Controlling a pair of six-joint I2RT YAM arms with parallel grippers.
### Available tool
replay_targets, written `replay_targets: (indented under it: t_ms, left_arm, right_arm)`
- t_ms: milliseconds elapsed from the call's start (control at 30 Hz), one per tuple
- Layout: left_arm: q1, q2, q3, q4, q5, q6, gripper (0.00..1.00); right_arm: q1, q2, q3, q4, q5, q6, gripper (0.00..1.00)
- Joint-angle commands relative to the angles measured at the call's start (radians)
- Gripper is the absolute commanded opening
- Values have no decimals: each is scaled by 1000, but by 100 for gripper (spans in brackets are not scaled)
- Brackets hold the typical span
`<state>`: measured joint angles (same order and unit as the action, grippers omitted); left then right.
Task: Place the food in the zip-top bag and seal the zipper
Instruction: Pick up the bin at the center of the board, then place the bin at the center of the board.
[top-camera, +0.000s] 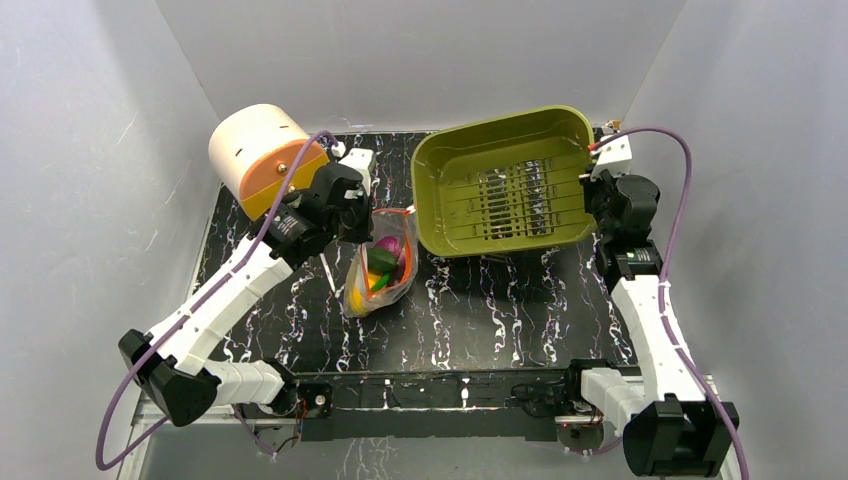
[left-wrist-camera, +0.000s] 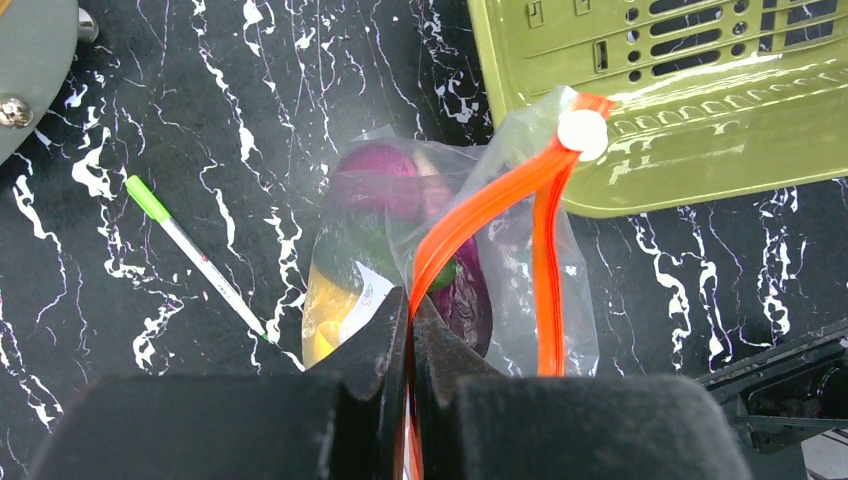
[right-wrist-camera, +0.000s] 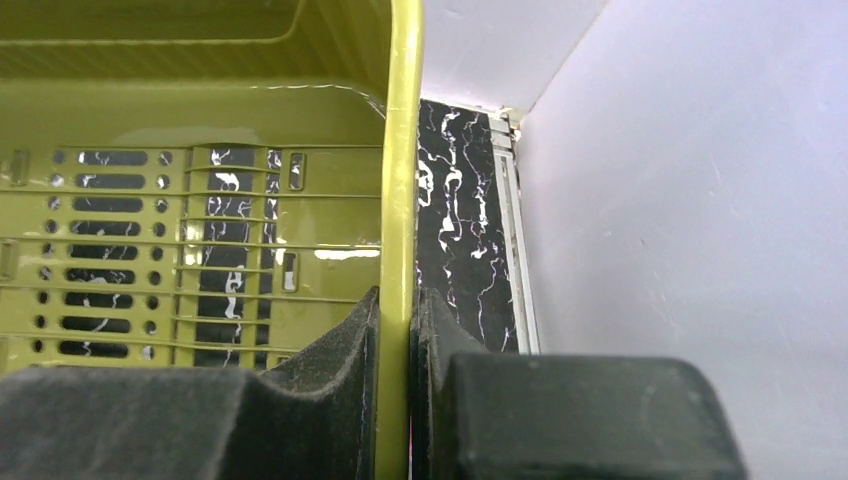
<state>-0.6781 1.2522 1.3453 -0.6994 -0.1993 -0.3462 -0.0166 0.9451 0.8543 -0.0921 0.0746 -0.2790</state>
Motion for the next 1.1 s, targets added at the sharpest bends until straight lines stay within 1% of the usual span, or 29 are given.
replay_targets:
  t_ms: [0,133,267,333,433,500,600,633,700,833,967,1067]
  left_arm:
    - [-1,-38,-21,29,-6,28,0]
    - [-1,-49,-22,20,-24,45,0]
    - [-1,-60,-36,28,-41,59,0]
    - [0,-58,-33,30,-40,66,0]
    - [3,-50,-22,33,-34,69,0]
    - [6,-39,-6,33,-25,71,0]
    - [8,-26,17,39,-18,80,0]
    - [8,-23,24,40,-15,81,0]
    - [8,-14,36,40,-11,82,0]
    - [8,-8,55,39,-2,76,0]
    - [8,-7,55,49,18,65,0]
    - [8,-4,60,49,34,59,0]
  right_arm:
    - [-13,64,44,157,-123,-124,0]
    - [-17,101,75,175,-181,-172,0]
    - [-21,117,92,176,-153,-191,0]
    - [-28,122,87,179,-110,-150,0]
    - [-34,119,50,208,-89,-25,0]
    - [-35,132,65,155,-34,45,0]
    - [-41,166,114,24,150,148,0]
    - [-47,170,120,-13,188,183,0]
    - [-58,161,121,-78,225,229,0]
    - [-102,125,96,-174,362,336,0]
    - [-219,82,54,-249,391,443,0]
    - [-280,64,43,-308,430,506,0]
